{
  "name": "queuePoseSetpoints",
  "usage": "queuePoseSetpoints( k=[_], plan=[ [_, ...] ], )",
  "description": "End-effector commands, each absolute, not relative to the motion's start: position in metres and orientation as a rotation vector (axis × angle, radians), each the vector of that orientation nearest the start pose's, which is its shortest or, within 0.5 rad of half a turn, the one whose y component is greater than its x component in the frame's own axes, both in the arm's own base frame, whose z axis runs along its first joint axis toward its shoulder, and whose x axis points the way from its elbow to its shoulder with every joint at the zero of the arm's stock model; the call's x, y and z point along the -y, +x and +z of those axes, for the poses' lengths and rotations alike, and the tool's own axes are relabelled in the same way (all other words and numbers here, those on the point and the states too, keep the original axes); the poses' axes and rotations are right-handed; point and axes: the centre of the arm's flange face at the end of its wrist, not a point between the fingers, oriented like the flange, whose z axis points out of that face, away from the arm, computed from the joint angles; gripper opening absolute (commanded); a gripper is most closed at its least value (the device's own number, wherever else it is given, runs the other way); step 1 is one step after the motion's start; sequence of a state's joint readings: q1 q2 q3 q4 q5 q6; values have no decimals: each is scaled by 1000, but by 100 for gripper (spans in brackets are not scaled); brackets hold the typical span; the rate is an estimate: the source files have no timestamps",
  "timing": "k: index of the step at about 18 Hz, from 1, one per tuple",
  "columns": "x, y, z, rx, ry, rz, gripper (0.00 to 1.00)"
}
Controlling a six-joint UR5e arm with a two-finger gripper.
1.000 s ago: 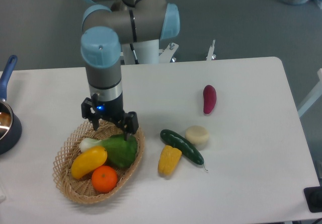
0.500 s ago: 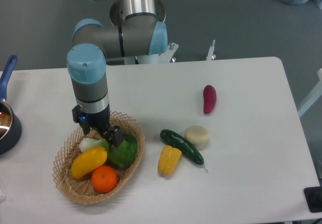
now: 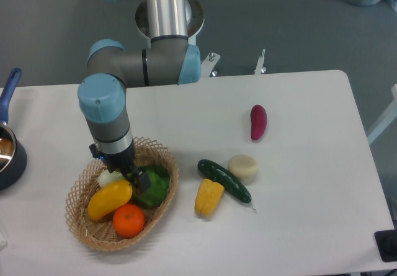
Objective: Pick up the mango from the basket
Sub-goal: 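Lower the gripper into the basket beside the yellow mango, then close the gripper on the yellow mango in the basket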
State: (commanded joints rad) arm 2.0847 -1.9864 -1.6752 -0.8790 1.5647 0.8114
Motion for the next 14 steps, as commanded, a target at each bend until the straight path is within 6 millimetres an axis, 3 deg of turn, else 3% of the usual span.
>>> queuePoseSetpoints(
  k=[5,9,14],
  plan=[
    [-618,-194,267,-494,-2967,146,100],
    [-623,-188,248,-517,-2991,123,100],
    [-621,-186,242,-530,-2995,108,100]
  ],
)
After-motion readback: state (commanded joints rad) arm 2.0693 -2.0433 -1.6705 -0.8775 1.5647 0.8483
